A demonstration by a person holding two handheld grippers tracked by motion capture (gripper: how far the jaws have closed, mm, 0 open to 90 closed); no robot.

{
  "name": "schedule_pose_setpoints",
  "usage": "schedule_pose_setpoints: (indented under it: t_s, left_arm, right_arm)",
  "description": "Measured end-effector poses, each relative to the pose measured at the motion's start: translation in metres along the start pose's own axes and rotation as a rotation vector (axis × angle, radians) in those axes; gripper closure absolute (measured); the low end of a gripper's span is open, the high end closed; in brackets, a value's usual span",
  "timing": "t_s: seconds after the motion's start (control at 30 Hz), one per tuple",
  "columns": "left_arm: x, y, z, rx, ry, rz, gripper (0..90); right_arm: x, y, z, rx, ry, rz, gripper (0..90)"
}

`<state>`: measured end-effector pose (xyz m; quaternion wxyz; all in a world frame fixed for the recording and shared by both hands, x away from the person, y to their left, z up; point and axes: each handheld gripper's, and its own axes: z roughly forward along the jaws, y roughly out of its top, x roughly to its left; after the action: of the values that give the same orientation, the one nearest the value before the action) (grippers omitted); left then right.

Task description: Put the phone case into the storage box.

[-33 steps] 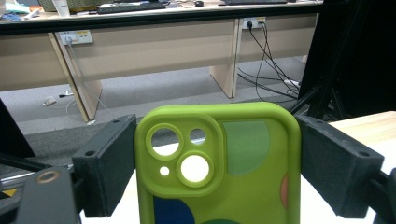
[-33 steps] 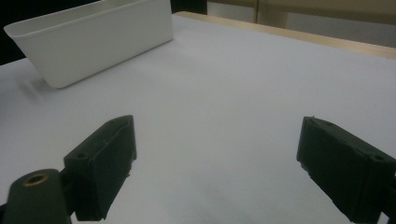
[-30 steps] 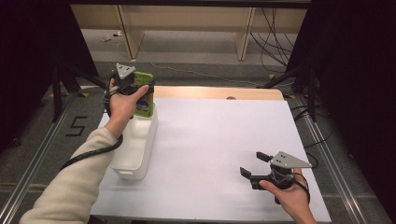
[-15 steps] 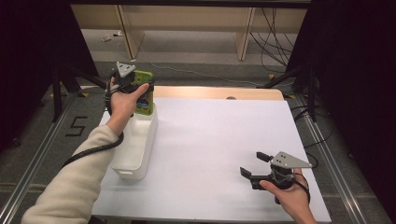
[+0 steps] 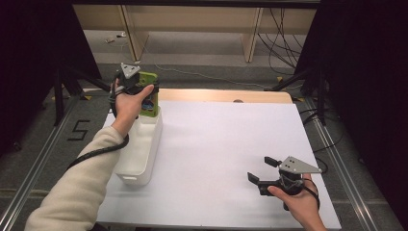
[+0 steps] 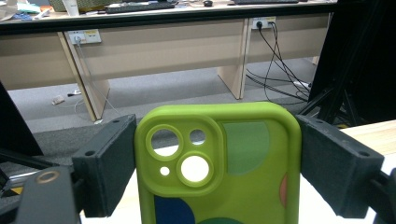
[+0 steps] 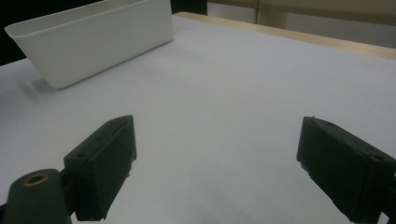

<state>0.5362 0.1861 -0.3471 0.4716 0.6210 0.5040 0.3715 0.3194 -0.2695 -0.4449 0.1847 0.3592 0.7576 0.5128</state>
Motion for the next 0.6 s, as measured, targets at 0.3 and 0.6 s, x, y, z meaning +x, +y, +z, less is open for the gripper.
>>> schedule_pose_setpoints:
  t_s: [0.3, 0.6]
  left_arm:
    - [0.0002, -0.0011, 0.0059, 0.007, 0.014, -0.002, 16.1]
    - [0.0028, -0.002, 0.0092, 0.008, 0.025, -0.009, 16.0]
  right_arm:
    - [-0.0002, 0.0001, -0.0006, -0.001, 0.001, 0.0, 13.1]
    - [-0.0001, -0.0001, -0.0005, 0.001, 0.001, 0.0, 13.0]
